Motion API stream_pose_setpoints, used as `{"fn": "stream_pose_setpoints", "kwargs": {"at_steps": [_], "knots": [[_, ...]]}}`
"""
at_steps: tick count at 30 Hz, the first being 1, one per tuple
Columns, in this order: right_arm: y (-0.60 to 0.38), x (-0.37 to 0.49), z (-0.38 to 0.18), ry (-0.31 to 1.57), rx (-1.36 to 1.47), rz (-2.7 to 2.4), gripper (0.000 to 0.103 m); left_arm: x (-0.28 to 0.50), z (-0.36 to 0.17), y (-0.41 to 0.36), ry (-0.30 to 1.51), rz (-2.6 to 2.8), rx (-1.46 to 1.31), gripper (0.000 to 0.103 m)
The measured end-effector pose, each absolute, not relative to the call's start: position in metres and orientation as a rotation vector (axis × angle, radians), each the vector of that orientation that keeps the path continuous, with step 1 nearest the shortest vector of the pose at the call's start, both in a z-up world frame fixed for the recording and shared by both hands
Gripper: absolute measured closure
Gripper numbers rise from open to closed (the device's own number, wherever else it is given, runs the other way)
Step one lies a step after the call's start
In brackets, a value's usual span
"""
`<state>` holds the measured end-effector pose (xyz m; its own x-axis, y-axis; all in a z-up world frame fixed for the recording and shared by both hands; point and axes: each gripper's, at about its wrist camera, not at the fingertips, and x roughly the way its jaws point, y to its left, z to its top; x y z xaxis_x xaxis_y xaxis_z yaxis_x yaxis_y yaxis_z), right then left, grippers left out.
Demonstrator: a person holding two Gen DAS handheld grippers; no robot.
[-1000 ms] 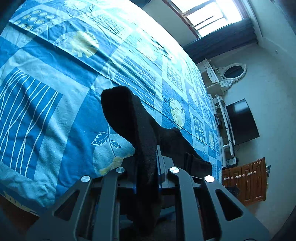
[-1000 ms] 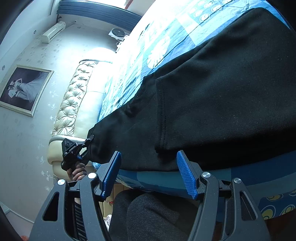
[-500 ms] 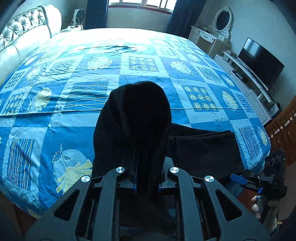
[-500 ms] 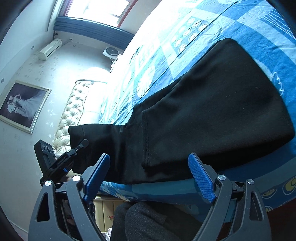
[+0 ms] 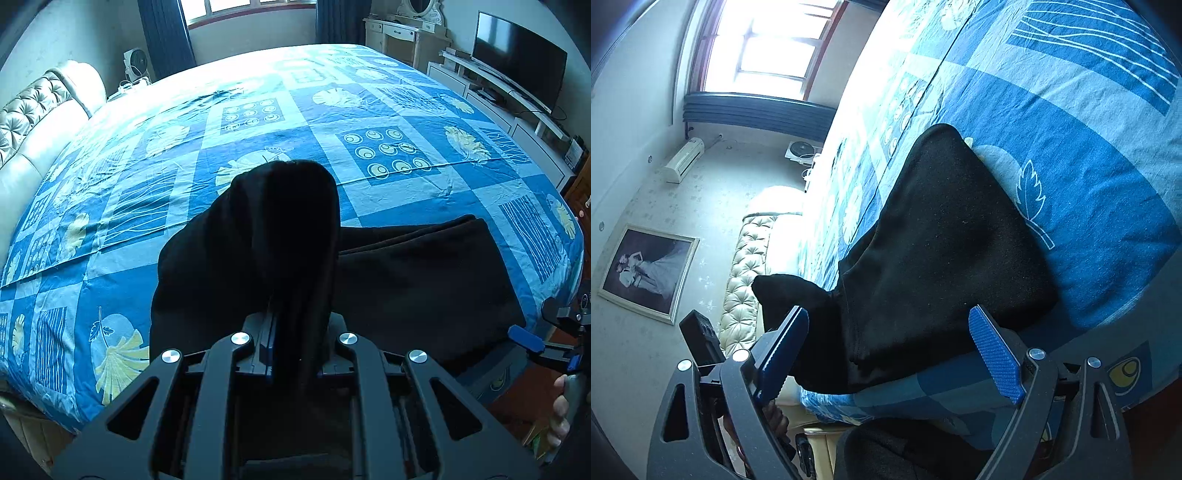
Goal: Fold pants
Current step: 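Lift the trouser end with the left tool and fold it over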
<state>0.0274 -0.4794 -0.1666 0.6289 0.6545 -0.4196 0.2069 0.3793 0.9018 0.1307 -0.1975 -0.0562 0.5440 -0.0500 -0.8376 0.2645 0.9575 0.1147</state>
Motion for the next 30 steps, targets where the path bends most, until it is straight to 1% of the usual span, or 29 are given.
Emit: {"fn": "stream_pose_setpoints", "kwargs": {"at_steps": [7,12,17,30], "knots": [[-0.502,0.015,-0.163,0.839,1.15,0.319,0.014,0.135,-0.083,-0.224,1.004,-0.162,0.3,0.089],[-0.514,0.008,-0.173,0.82,1.205,0.318,0.014,0.137,-0.096,-0.234,1.016,-0.146,0.322,0.089],[-0.518,0.007,-0.17,0.809,1.189,0.301,0.014,0.138,-0.105,-0.24,1.02,-0.127,0.336,0.089],[-0.524,0.001,-0.182,0.821,1.231,0.285,0.014,0.135,-0.117,-0.252,1.001,-0.094,0.398,0.088]]}}
